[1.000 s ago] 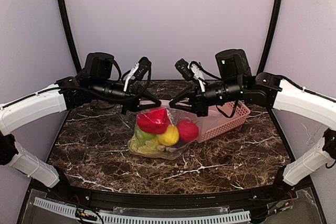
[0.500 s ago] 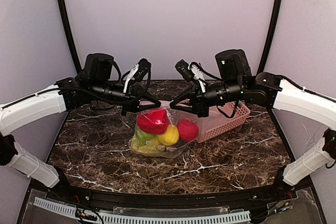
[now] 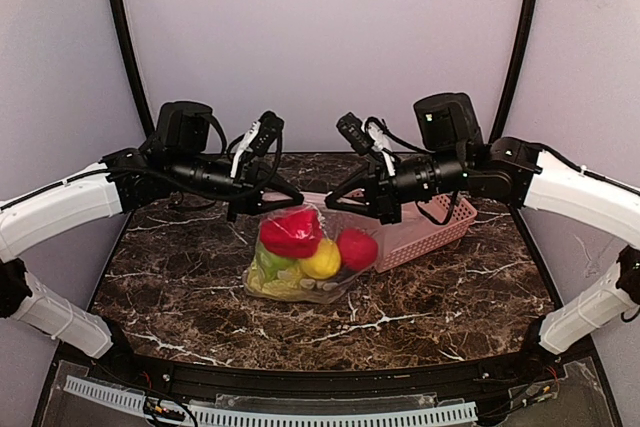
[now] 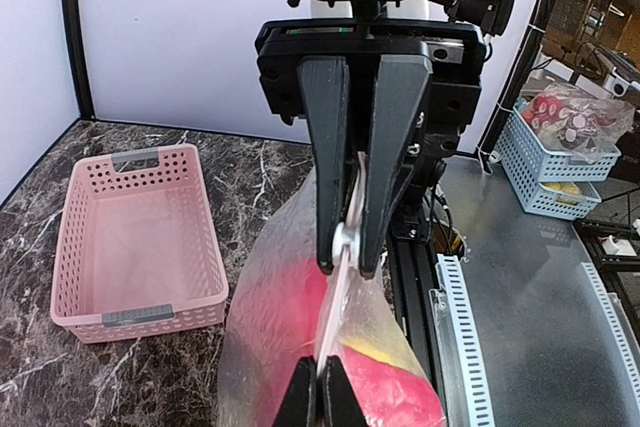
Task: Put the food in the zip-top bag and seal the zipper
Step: Adjust the zipper of the zipper food storage bag.
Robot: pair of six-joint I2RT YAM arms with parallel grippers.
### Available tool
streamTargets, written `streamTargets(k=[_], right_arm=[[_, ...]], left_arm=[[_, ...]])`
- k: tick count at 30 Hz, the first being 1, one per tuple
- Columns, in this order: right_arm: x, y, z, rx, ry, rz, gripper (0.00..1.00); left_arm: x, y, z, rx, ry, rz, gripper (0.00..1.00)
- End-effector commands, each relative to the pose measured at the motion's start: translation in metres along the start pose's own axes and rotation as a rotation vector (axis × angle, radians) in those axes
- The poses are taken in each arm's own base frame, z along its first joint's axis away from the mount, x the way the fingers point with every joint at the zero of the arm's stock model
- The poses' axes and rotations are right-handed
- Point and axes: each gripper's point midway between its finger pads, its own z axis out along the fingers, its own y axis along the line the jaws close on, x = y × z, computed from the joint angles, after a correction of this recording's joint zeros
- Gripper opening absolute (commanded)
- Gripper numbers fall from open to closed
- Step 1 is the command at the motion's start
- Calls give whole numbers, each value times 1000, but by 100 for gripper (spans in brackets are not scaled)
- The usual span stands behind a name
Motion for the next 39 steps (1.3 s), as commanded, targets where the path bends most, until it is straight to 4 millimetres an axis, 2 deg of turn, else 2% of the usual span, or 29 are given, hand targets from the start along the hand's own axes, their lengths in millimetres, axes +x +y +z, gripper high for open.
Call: streamTargets(k=[1, 4, 6, 12, 14, 18, 25, 29, 34, 39], right_arm=[[25, 21, -56, -36, 88, 143, 9], [12, 27, -51, -68, 40, 119, 31], [4, 26, -48, -66, 20, 105, 40], [-1, 18, -37, -39, 34, 85, 56], [0, 13, -29, -26, 47, 84, 59], [-7, 10, -12, -19, 59, 67, 59], [-25, 10, 12, -10, 40, 40, 44], [-29, 4, 23, 5, 39, 43, 34], [-30, 3, 34, -13, 50, 52, 32], [-30, 0, 41, -19, 57, 57, 26]], left_arm=[[33, 38, -45, -176, 93, -142, 1], [33, 18, -33, -83, 108, -143, 1], [31, 9, -28, -46, 114, -139, 1], [23, 3, -29, -33, 101, -124, 1], [20, 2, -30, -29, 89, -120, 1], [12, -2, -31, -13, 61, -121, 1], [9, -5, -33, -2, 56, -118, 1], [9, -6, -34, 1, 56, -113, 1], [8, -9, -34, 12, 54, -109, 1], [7, -11, -35, 20, 50, -104, 1]])
